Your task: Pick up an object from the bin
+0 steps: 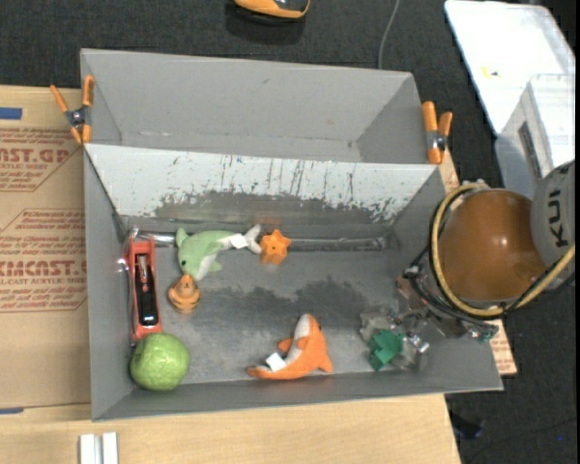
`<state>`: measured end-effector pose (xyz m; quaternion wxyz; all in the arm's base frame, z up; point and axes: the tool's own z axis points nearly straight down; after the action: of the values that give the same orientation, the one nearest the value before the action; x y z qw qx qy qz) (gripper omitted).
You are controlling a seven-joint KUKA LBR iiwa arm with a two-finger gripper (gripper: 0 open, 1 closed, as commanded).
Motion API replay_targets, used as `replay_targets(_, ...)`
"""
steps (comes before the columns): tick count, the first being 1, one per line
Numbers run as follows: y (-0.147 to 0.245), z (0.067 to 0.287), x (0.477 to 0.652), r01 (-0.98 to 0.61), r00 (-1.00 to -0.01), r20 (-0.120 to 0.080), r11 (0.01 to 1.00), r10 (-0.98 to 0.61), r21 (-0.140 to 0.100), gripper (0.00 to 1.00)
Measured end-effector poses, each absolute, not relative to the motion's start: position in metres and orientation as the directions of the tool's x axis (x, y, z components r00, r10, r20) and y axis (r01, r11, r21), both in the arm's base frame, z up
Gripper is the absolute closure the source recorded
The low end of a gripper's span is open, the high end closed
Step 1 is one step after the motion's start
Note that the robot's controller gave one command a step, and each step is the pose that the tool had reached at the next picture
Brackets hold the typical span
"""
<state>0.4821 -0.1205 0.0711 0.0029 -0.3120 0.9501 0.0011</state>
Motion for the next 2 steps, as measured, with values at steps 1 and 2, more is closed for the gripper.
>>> replay_targets(1, -0.120, 0.073, 0.482, -0.593, -0.805, -0.003, 0.805, -0.593, 0.003, 1.00)
replay_targets(2, -0.109, 0.163, 0.504, -0.582, -0.813, -0.005, 0.813, -0.582, 0.004, 1.00)
